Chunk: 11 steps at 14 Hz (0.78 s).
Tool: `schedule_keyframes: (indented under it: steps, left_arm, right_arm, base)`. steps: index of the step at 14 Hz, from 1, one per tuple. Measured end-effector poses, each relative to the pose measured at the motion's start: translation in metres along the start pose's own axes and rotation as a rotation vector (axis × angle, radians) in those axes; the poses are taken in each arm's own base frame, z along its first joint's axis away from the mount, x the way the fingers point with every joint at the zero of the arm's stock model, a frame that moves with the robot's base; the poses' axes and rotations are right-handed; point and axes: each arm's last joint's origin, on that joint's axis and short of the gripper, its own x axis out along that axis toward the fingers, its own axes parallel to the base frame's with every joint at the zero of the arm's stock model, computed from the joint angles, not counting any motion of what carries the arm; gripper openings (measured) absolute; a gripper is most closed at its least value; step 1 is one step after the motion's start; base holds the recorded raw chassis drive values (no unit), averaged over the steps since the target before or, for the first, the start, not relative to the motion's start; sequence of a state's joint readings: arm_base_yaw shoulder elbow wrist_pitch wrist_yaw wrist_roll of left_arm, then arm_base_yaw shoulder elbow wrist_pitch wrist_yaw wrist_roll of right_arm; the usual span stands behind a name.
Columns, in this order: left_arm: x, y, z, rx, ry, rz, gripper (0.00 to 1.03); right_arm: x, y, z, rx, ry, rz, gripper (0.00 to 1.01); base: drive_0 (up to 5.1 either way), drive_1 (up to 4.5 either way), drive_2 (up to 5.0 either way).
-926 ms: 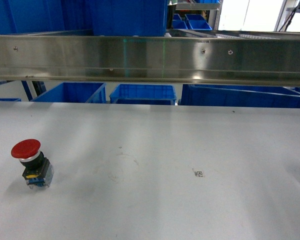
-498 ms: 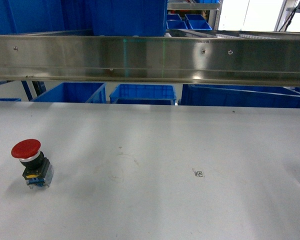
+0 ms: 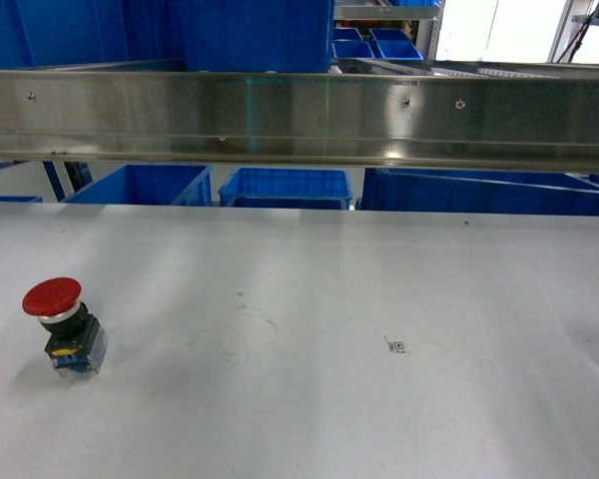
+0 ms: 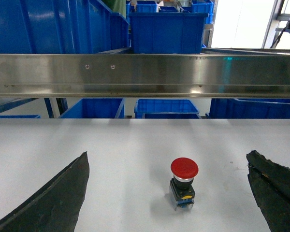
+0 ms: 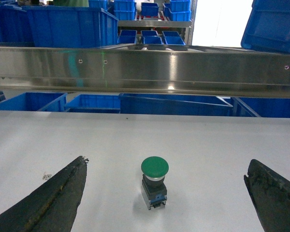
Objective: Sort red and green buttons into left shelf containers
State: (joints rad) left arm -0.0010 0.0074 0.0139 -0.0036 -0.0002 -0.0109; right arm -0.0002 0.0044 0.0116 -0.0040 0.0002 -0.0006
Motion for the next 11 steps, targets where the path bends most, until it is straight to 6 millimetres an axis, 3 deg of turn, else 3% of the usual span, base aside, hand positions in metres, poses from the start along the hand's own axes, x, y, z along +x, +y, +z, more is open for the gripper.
schedule_keyframes:
  steps: [3,4,5,6,7,8,9,11]
  left_arm:
    - [0.002,0.0,0.002,-0.007,-0.006,0.015,0.98]
    - [0.014,0.001,0.009,-0.053,0.057,-0.003,0.98]
    - [0.035,0.005,0.031,-0.118,0.062,-0.013,0.98]
    - [0.073,0.006,0.069,-0.175,0.021,-0.033,0.98]
    - [0.118,0.006,0.094,-0.184,-0.01,-0.023,0.98]
    - [0.136,0.007,0.073,-0.197,0.11,-0.004,0.98]
    - [0.134,0.007,0.062,-0.201,0.153,0.0,0.98]
    - [0.132,0.007,0.074,-0.199,0.091,-0.003,0.98]
  right_arm:
    - [0.002,0.0,0.0,0.016,0.013,0.024,0.98]
    - [0.013,-0.002,0.007,-0.008,-0.035,0.033,0.98]
    - [0.03,-0.009,0.026,-0.032,-0.072,0.024,0.98]
    - [0.072,-0.015,0.064,-0.025,-0.116,0.019,0.98]
    - [0.12,-0.019,0.081,0.021,-0.061,0.065,0.98]
    - [0.138,-0.021,0.052,0.068,0.097,0.061,0.98]
    - [0.136,-0.021,0.041,0.08,0.139,0.059,0.98]
    - [0.135,-0.021,0.056,0.07,0.067,0.063,0.98]
  base:
    - [0.0,0.0,0.0]
    - [0.0,0.0,0.0]
    - [0.0,0.0,0.0]
    - [0.0,0.0,0.0]
    - [0.0,0.0,0.0]
    - [0.0,0.0,0.0]
    - [0.0,0.0,0.0]
    - [0.0,0.0,0.0]
